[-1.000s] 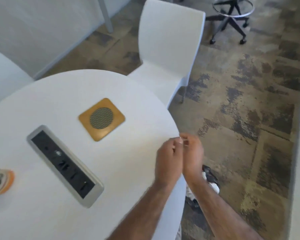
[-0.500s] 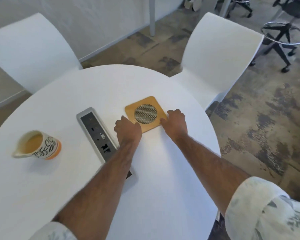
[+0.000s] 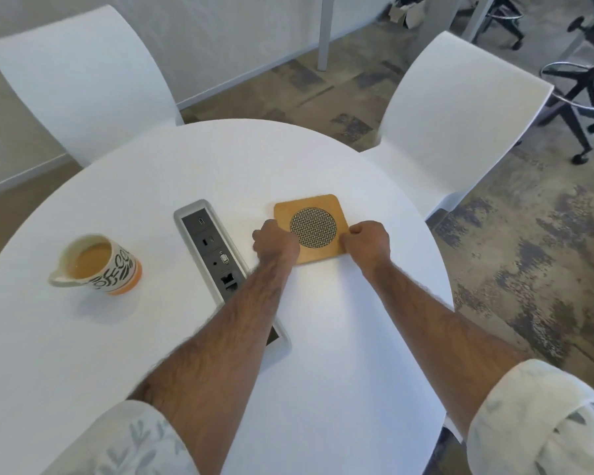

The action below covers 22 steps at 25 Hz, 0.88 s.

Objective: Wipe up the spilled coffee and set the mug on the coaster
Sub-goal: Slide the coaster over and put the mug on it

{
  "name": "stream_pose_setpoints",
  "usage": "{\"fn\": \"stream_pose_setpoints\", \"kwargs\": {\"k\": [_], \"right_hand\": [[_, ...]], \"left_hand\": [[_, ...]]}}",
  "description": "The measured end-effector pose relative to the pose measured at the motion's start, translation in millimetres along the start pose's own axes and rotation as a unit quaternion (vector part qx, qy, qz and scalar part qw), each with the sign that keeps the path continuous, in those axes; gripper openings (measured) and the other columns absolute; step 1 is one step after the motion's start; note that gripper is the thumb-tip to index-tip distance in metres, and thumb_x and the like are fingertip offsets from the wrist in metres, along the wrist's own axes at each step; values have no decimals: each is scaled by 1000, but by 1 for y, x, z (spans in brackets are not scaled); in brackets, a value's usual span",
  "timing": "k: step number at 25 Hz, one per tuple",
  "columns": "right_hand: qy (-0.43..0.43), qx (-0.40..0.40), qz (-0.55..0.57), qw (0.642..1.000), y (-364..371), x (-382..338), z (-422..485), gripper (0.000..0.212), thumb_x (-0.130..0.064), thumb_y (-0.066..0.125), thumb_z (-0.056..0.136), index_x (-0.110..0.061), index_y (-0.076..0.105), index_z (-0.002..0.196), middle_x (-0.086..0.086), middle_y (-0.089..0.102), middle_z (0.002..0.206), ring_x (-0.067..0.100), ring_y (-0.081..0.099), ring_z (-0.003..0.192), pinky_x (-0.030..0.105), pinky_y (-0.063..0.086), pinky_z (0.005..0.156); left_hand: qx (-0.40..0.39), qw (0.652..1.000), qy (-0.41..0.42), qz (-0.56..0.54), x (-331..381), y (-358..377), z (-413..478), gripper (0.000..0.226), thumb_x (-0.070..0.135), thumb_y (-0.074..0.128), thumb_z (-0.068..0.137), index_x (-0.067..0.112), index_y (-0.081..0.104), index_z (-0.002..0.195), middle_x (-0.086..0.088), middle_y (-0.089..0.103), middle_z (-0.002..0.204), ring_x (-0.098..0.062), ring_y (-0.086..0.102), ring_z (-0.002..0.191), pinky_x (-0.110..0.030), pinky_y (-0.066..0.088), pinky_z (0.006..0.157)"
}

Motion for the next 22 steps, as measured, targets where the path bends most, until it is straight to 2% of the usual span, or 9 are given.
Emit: {"fn": "stream_pose_setpoints", "kwargs": {"k": [3,5,6,8,10,12,15,20,22], "right_hand": [[14,0,49,999,5,4,-21,50,-9,65,70,-20,25,41,-10,20,43,17,20,48,29,15,49],[35,-2,102,994,5,7,-32,46,-8,67,71,-23,31,46,-8,27,49,16,23,49,28,18,50],[44,-1,124,991,5,10,-37,40,-8,69,73,-22,39,51,-5,34,53,16,28,51,29,23,52],[52,8,135,989,5,10,-50,23,-10,73,77,-16,54,66,0,50,64,17,43,58,30,36,57],[49,18,135,989,10,3,-68,12,-12,74,79,-12,62,80,-1,63,75,15,55,64,27,43,61],[34,12,127,991,22,-10,-90,20,-15,73,80,-16,66,99,-2,68,81,11,63,69,26,44,59],[-20,-15,91,996,55,-35,-127,30,-17,70,79,-25,67,107,-4,69,77,11,67,71,25,44,59],[-68,-67,29,995,125,-66,-181,35,-13,68,78,-18,70,112,6,71,96,23,69,88,36,55,78],[-78,-87,24,993,148,-74,-194,33,-9,65,76,-16,73,107,6,72,92,23,69,82,34,56,71]], "left_hand": [[10,999,12,-43,-7,-11,-13,57,0,58,89,16,51,143,-14,56,139,-35,59,123,-47,60,87],[12,998,42,-51,-12,-18,-20,55,-1,58,90,16,51,142,-15,59,135,-34,62,117,-46,61,83],[12,997,59,-55,-14,-23,-24,53,-1,59,91,16,52,141,-14,61,131,-32,64,112,-40,60,76],[16,994,89,-65,-20,-36,-34,51,0,60,91,15,54,139,-12,65,122,-24,67,98,-24,49,59],[28,991,102,-86,-30,-58,-48,48,-2,60,91,13,57,136,-9,68,109,-15,66,83,-18,42,53],[45,988,96,-108,-47,-85,-60,45,-1,60,88,14,60,130,-8,68,106,-19,67,89,-25,47,65],[80,987,58,-123,-87,-129,-70,43,4,60,85,21,62,125,-6,68,108,-25,66,98,-38,54,79],[136,982,1,-131,-164,-194,-75,45,8,67,82,20,63,125,-7,70,97,-26,67,92,-47,57,84],[150,979,-17,-134,-188,-209,-75,45,7,67,83,20,63,126,-8,70,100,-28,68,94,-50,58,85]]}}
Point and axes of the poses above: each hand's wrist, its own z-axis towards the middle knuckle, its own y-axis out of the palm, x = y × z, the point moved 6 cm from there along z, towards the middle knuckle
